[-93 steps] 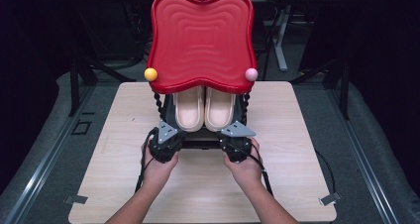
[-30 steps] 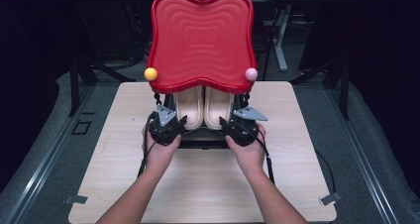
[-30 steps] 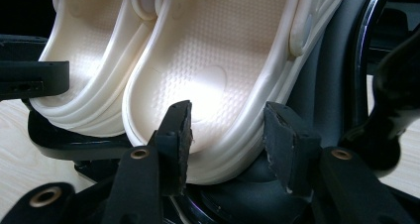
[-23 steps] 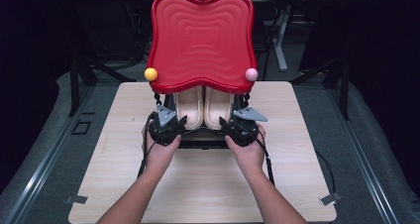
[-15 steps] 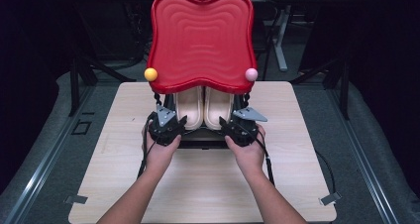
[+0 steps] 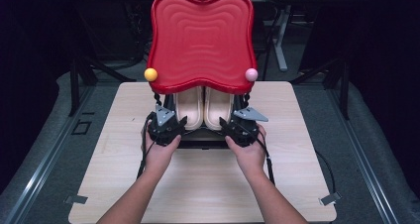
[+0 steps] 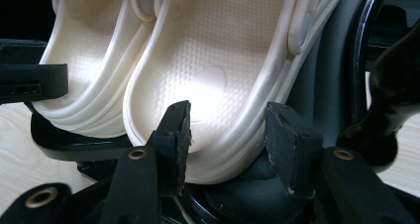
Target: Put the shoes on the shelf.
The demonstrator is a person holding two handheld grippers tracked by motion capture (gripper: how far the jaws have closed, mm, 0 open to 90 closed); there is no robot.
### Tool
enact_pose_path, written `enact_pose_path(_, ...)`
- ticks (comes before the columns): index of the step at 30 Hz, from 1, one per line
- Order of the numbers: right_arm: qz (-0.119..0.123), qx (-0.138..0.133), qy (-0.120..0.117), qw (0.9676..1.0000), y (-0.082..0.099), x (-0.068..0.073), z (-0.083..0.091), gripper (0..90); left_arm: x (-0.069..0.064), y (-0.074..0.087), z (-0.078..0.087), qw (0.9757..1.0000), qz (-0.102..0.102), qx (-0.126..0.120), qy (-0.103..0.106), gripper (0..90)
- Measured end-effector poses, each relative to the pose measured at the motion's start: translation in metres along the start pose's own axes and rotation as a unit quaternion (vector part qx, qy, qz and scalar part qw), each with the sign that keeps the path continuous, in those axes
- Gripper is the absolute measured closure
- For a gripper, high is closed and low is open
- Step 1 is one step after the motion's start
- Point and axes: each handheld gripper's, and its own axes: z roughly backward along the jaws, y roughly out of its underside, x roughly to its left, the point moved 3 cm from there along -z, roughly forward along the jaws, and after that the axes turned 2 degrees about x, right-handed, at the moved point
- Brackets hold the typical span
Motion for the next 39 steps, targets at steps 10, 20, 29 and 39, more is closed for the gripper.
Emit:
enact_pose_path(10,0.002,0.001,-0.001,1.0,0.0,0.001,0.003,52.7,-0.002,-0.001,0.001,1.0,-0.003,0.0,0.0,51.7)
enact_pose_path(20,0.002,-0.001,0.006,1.0,0.0,0.002,-0.001,53.0,-0.002,-0.005,-0.004,0.9995,-0.017,0.015,-0.024,60.7)
enact_pose_path(29,0.015,-0.006,0.012,0.9998,-0.001,0.0,-0.005,53.8,-0.003,-0.008,-0.007,0.9991,-0.032,0.011,-0.024,61.2)
enact_pose_path(39,0.015,-0.012,0.02,0.9996,0.0,0.004,-0.007,52.8,0.0,-0.008,-0.005,0.9989,-0.04,0.007,-0.024,60.7)
